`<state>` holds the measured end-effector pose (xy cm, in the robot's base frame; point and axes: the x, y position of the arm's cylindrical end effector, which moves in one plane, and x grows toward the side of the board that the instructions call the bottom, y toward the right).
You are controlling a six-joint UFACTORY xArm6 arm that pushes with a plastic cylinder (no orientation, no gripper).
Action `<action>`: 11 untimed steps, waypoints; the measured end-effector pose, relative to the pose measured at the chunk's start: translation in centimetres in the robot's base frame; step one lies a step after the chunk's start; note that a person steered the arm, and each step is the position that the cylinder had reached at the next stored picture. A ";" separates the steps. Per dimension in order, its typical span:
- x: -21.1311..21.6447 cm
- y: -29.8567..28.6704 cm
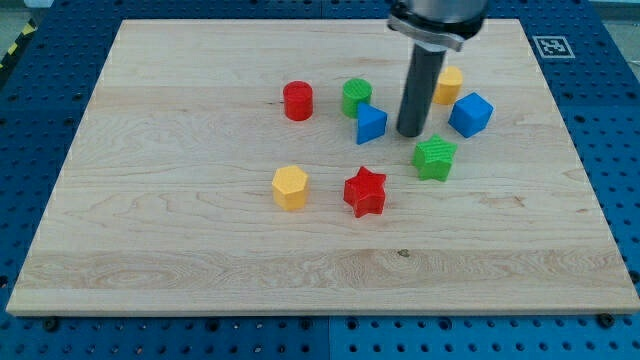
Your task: Slide the red circle up a bit
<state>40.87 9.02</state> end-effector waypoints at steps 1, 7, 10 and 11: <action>-0.5 -2.4; -3.4 -13.0; -5.8 -14.3; -7.1 -14.3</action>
